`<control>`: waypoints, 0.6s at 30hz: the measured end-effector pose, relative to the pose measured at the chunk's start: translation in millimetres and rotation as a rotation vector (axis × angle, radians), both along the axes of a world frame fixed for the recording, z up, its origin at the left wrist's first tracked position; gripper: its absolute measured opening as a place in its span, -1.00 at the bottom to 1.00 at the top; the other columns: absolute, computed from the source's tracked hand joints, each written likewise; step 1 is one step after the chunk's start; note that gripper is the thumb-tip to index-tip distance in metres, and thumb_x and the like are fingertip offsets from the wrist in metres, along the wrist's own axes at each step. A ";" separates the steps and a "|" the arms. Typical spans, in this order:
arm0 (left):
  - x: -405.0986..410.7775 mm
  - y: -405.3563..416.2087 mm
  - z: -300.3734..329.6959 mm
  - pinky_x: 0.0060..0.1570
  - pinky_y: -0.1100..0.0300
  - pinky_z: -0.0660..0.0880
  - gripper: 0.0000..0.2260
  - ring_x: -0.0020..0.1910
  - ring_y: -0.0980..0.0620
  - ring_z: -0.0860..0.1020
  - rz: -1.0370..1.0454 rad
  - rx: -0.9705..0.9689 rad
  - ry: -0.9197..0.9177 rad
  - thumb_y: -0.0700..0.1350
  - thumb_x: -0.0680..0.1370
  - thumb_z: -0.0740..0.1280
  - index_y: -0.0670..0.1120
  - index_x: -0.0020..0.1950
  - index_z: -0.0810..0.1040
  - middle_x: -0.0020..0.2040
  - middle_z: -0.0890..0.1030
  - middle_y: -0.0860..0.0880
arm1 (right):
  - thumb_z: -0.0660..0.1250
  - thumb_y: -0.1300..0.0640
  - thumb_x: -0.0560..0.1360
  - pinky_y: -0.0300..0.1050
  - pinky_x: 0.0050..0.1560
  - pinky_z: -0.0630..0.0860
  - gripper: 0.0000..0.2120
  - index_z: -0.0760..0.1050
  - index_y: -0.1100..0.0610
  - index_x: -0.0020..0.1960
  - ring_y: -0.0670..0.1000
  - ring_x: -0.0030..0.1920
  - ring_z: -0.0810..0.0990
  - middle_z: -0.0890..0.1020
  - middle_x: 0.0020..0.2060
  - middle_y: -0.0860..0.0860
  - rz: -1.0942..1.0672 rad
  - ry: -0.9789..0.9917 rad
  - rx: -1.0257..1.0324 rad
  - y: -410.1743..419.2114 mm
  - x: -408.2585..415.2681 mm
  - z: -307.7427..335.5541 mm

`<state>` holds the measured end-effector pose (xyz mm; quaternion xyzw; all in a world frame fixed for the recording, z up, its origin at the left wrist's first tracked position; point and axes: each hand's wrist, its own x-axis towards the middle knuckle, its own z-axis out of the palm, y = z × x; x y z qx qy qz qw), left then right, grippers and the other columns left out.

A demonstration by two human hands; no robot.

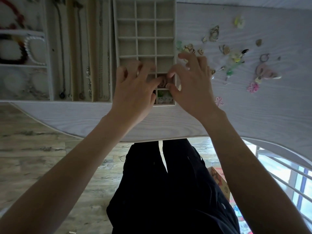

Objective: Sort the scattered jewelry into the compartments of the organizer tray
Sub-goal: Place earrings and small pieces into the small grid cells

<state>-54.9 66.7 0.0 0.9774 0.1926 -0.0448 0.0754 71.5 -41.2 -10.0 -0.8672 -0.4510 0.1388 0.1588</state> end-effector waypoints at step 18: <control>19.8 -24.4 14.1 0.11 0.15 0.32 -0.79 0.06 -0.07 0.45 -0.029 -0.280 -0.409 -0.22 0.51 0.29 -0.14 0.12 0.60 0.07 0.58 -0.11 | 0.29 0.22 0.45 -0.10 0.14 0.38 -0.84 0.62 0.14 -0.04 0.11 0.15 0.48 0.57 0.11 0.10 -0.124 0.034 0.281 -51.8 10.9 31.2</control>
